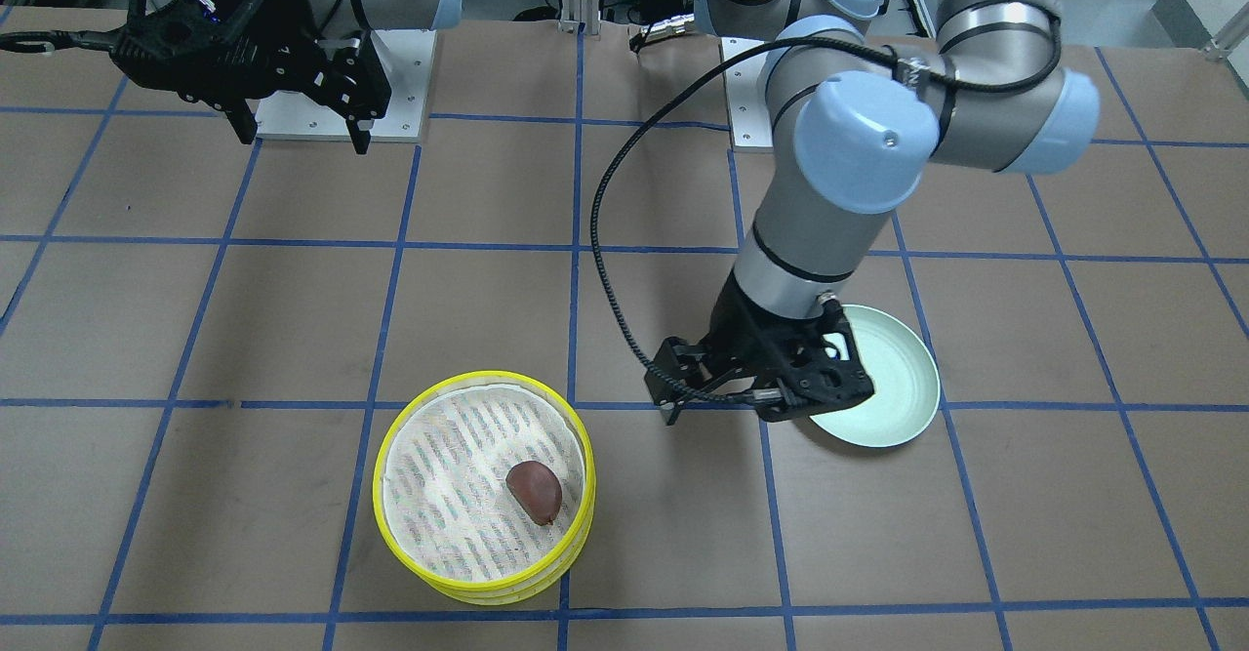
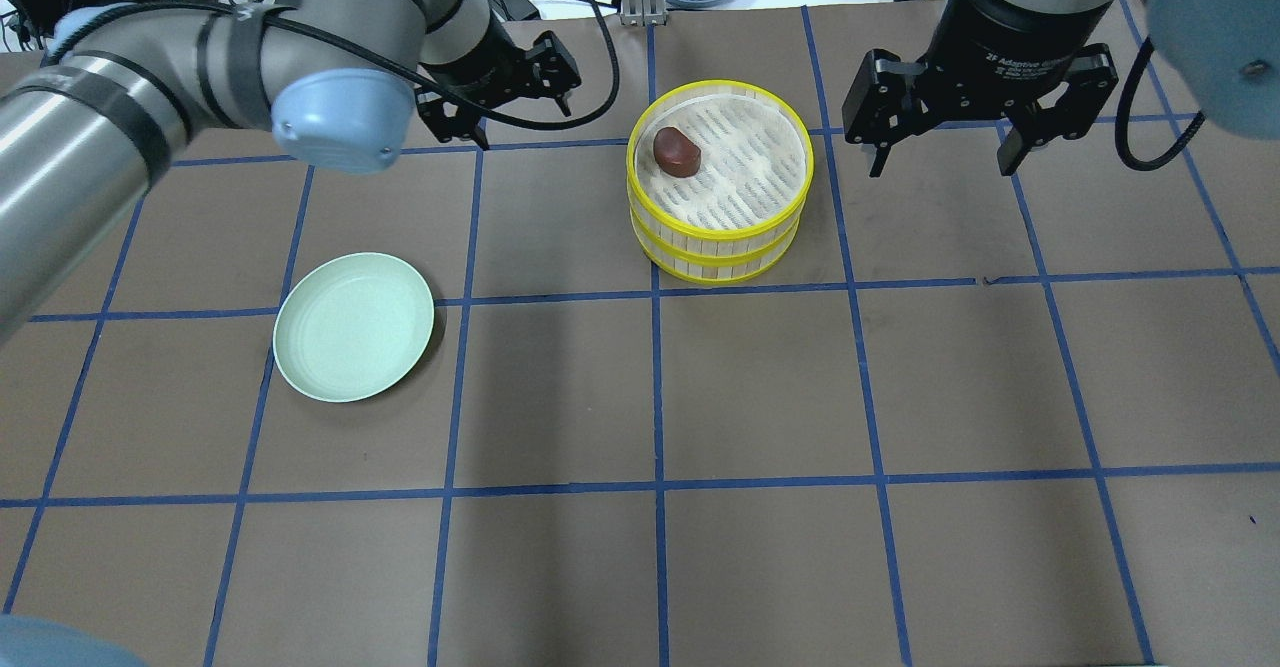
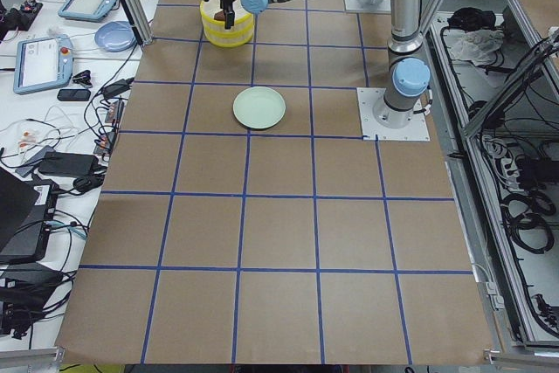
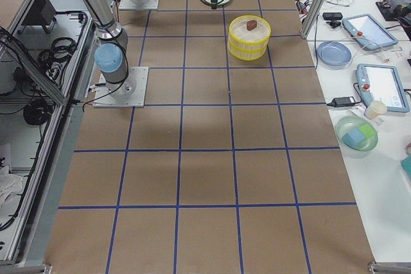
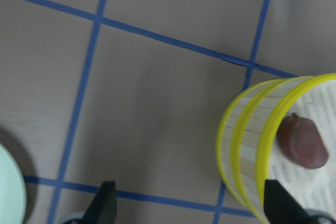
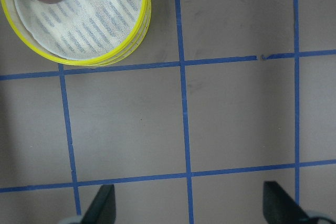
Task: Stack buns with steamer
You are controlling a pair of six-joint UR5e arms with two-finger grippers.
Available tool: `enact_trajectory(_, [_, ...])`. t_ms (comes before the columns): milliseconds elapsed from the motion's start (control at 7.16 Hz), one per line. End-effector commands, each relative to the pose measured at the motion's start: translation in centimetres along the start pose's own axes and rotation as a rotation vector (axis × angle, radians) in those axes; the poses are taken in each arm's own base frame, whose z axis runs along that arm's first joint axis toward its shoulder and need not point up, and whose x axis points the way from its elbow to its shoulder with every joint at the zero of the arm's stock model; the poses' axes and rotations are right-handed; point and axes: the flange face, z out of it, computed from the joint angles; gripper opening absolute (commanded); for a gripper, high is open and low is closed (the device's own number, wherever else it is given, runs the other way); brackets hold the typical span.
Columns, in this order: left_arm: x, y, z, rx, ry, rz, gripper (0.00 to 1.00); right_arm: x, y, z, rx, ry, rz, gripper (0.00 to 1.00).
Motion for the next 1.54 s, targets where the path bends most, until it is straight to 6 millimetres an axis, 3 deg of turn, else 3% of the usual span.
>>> enact_trajectory(0, [-5.8, 0.4, -5.8, -0.033, -0.114, 0.128, 1.0, -0.2, -0.7, 0.2, 0.012, -0.008, -0.005, 1.0])
enact_trajectory(140, [-8.2, 1.2, -8.6, -0.054, -0.151, 0.124, 1.0, -0.4, -2.2, 0.8, 0.022, -0.009, -0.005, 1.0])
enact_trajectory(419, [-9.1, 4.1, -13.3, -0.05, -0.199, 0.138, 1.0, -0.5, -3.0, 0.5, 0.039, -0.008, -0.005, 1.0])
enact_trajectory(838, [-9.3, 5.9, -13.9, -0.067, -0.19, 0.135, 1.0, -0.5, -3.6, 1.1, 0.059, -0.009, -0.006, 1.0])
enact_trajectory(1397, [-9.8, 6.4, -12.2, -0.093, -0.194, 0.131, 1.0, -0.6, -4.0, 1.4, 0.066, -0.011, -0.03, 1.0])
